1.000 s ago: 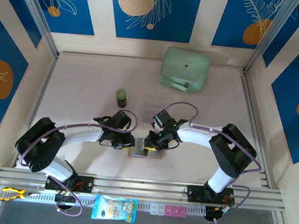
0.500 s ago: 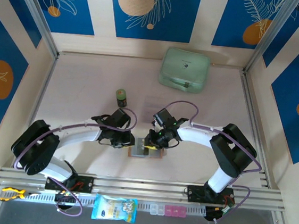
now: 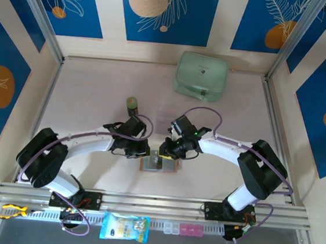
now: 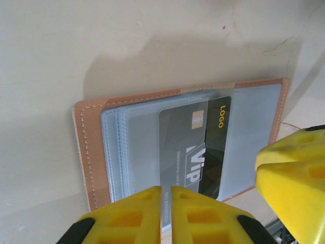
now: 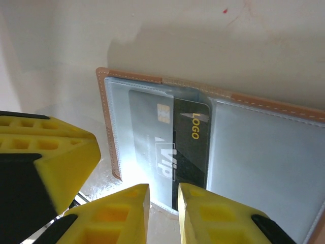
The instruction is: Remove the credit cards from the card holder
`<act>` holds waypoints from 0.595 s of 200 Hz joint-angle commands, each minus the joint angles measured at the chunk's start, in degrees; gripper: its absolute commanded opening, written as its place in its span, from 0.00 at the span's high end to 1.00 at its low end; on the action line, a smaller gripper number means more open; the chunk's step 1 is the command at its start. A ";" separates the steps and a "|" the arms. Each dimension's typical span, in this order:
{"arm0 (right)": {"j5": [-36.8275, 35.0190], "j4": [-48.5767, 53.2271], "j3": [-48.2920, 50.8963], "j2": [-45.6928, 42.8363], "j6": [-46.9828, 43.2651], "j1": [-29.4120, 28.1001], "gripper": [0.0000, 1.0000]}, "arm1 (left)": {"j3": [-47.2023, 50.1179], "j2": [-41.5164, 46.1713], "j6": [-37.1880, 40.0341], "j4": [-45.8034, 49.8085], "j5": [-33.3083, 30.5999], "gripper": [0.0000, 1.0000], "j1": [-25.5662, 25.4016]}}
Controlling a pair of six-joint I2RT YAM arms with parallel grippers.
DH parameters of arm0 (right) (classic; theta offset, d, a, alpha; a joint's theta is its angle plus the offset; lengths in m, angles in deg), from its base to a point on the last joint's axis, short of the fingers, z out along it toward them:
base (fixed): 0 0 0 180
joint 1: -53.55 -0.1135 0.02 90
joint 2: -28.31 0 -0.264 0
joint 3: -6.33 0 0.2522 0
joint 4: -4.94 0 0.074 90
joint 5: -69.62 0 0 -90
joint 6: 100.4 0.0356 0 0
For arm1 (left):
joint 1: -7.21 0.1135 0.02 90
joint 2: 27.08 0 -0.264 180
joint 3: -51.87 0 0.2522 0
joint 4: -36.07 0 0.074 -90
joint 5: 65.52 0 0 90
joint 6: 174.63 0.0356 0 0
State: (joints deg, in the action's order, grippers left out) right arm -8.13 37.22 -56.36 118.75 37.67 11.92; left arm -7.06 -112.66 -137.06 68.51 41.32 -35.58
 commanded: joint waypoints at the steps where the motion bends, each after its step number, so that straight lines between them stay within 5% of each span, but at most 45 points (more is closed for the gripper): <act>1: 1.59 -0.01 1.35 -1.27 0.17 0.32 0.78 | -1.01 -1.71 -0.06 -1.16 1.44 0.90 -0.85; 119: 3.03 -2.30 2.52 1.83 0.55 0.93 0.78 | 1.51 -4.24 -0.50 -2.67 0.49 0.95 -1.42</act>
State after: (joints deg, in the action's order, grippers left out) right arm -6.78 35.50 -54.54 119.56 37.74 12.45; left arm -6.53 -115.83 -137.28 65.27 42.04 -36.58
